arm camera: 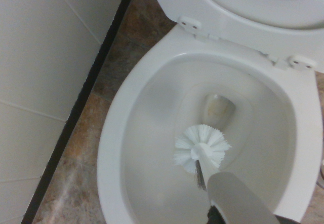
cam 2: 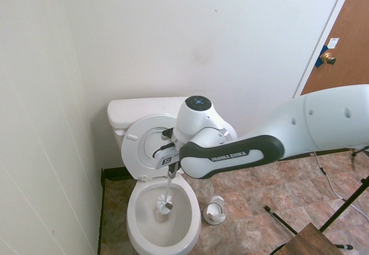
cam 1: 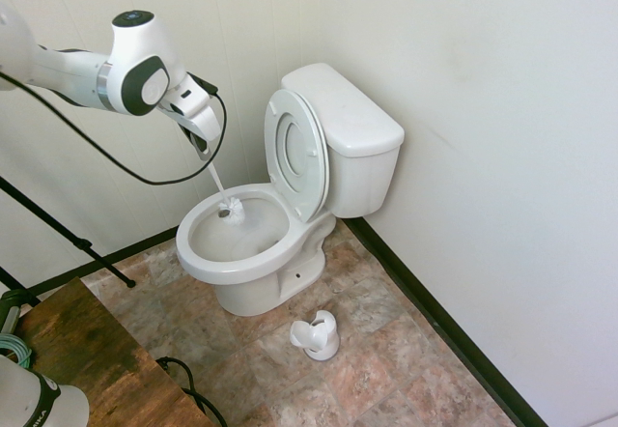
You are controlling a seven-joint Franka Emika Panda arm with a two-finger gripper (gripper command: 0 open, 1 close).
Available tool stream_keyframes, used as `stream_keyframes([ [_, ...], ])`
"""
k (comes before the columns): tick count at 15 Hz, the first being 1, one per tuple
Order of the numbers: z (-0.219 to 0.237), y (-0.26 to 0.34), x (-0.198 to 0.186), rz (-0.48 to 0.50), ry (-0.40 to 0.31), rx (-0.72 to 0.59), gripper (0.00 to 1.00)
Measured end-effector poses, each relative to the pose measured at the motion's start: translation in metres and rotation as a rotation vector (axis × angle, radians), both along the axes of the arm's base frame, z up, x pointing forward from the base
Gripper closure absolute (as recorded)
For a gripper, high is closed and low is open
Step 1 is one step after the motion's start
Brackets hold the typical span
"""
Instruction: Clean the toilet
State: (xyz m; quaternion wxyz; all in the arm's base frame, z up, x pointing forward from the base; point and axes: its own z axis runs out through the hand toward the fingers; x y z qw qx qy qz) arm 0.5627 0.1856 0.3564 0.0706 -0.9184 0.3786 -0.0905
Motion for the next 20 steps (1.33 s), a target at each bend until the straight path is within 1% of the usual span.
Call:
stream_keyframes([
  [4,-0.048,0.003,0.062,-0.039,0.017,-0.011,1.0],
  [8,-0.094,0.01,0.104,-0.062,0.068,-0.032,1.0],
  [10,-0.11,0.024,0.119,-0.058,0.092,-0.048,1.0],
  [15,-0.126,0.062,0.147,-0.048,0.126,-0.09,1.0],
  [20,-0.149,0.065,0.165,-0.054,0.15,-0.112,1.0],
])
